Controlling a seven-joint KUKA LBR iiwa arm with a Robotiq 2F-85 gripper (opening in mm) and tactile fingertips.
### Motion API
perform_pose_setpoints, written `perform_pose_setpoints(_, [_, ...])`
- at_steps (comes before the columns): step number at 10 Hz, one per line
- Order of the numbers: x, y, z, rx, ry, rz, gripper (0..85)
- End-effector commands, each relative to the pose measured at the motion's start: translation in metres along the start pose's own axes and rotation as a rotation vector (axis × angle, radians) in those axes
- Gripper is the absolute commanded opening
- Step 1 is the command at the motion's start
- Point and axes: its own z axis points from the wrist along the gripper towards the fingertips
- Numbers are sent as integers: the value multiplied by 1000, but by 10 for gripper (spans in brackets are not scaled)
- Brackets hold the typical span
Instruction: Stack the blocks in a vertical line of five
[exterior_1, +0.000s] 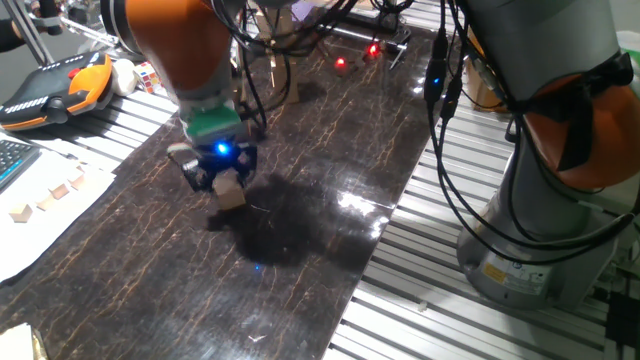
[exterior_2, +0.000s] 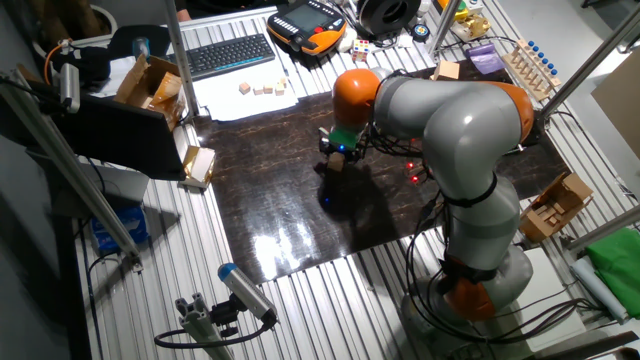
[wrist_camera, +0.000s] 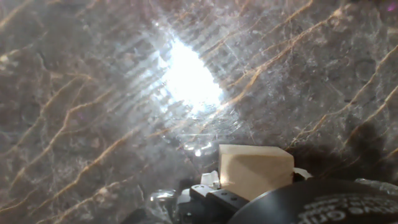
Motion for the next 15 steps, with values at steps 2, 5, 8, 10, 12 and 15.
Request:
perform_pose_setpoints(2, [-11,-3,-42,15,13,-21,277])
perform_pose_setpoints(5, [-40,-11,-108,49,69,-33,250])
perform_pose_setpoints(8, [-59,-27,-136,40,48,-90,163])
perform_pose_setpoints(10, [-66,-35,-142,18,56,-127,73])
perform_pose_setpoints(12, [-62,-32,-139,9,44,-132,17])
perform_pose_setpoints(15, [-62,-31,-137,7,41,-161,7])
